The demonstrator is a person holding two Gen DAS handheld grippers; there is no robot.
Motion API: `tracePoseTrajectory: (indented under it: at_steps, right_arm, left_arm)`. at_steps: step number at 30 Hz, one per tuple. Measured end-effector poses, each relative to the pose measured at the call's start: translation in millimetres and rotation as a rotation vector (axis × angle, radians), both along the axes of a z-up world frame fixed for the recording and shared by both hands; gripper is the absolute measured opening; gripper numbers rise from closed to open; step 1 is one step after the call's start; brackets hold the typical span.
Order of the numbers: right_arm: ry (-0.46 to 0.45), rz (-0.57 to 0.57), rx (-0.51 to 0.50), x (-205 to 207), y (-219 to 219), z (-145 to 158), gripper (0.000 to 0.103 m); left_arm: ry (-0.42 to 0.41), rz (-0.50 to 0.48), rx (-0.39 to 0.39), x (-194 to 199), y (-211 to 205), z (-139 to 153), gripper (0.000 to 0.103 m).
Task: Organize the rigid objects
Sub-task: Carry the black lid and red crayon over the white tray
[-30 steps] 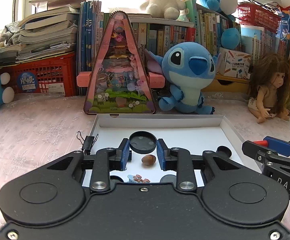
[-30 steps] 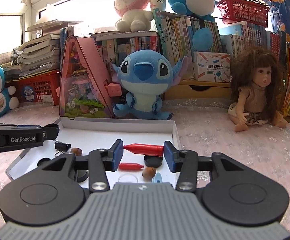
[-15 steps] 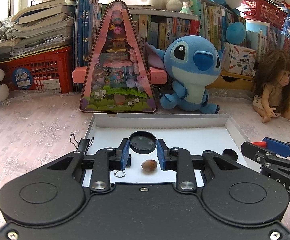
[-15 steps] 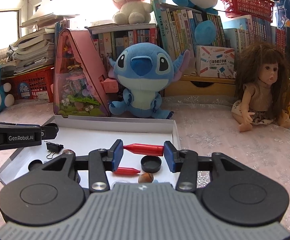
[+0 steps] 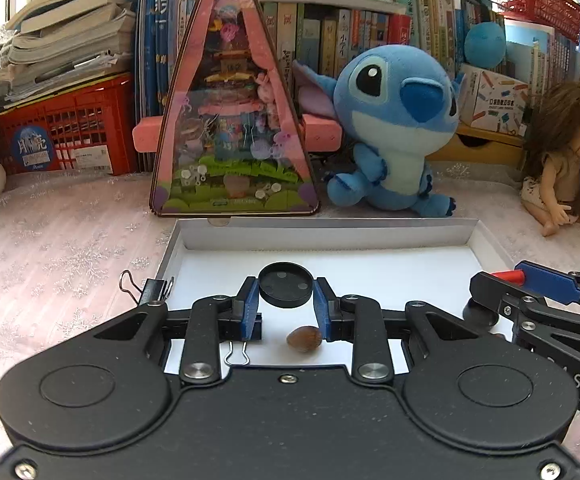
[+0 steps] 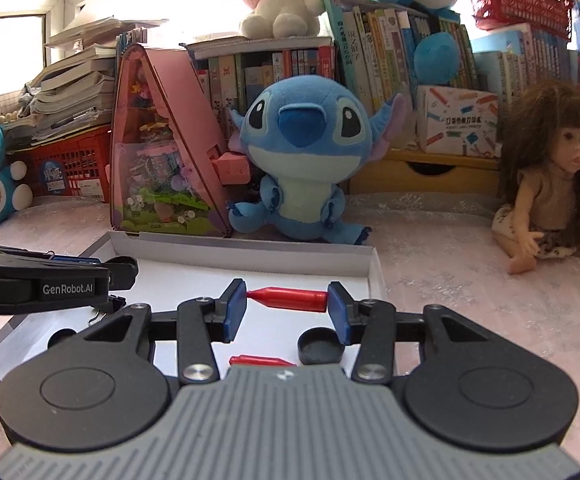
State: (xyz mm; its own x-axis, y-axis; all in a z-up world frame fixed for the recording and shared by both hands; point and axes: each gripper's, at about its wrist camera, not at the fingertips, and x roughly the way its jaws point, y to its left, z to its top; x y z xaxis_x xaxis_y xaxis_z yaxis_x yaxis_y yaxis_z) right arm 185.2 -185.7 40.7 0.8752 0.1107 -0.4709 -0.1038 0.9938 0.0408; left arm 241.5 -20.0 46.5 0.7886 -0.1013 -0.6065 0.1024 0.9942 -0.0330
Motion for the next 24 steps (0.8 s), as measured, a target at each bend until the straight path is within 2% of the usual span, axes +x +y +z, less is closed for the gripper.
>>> tracePoseTrajectory:
  at_steps: [10, 24]
  right_arm:
    - [0.034, 0.004, 0.009, 12, -2, -12, 0.05]
    - [0.052, 0.006, 0.002, 23, -1, -14, 0.05]
  left_arm:
    - [0.021, 0.014, 0.006, 11, 5, -7, 0.028]
    - [0.035, 0.03, 0.005, 22, 7, -11, 0.028]
